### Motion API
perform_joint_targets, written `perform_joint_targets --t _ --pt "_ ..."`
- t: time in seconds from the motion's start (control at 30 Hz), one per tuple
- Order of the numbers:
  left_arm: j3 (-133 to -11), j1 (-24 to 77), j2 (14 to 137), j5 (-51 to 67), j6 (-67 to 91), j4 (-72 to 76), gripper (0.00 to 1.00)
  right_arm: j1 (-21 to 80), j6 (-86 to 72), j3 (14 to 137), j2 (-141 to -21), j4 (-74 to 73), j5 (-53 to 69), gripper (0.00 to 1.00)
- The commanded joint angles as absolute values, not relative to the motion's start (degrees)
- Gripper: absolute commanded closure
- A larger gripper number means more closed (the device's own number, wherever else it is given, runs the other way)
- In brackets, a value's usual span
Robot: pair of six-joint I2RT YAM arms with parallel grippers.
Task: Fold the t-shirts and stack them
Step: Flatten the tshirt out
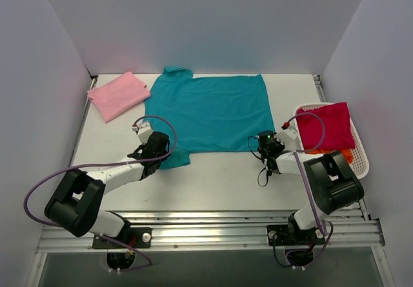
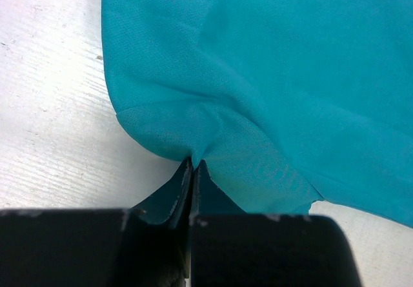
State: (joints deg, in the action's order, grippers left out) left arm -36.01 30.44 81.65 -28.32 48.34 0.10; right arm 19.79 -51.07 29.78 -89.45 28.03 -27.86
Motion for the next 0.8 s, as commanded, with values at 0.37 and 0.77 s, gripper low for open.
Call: perform_joint_targets --t 0.37,0.77 --pt "-34.0 37.0 58.0 -32.5 53.5 -19.4 0.98 21.6 -53.0 24.5 -72.1 15.8 -25.9 1.00" --pt "-29.4 37.3 52.6 -31.6 55.2 -22.6 0.98 26.0 -54.7 24.2 -63.9 6.9 -28.1 1.00"
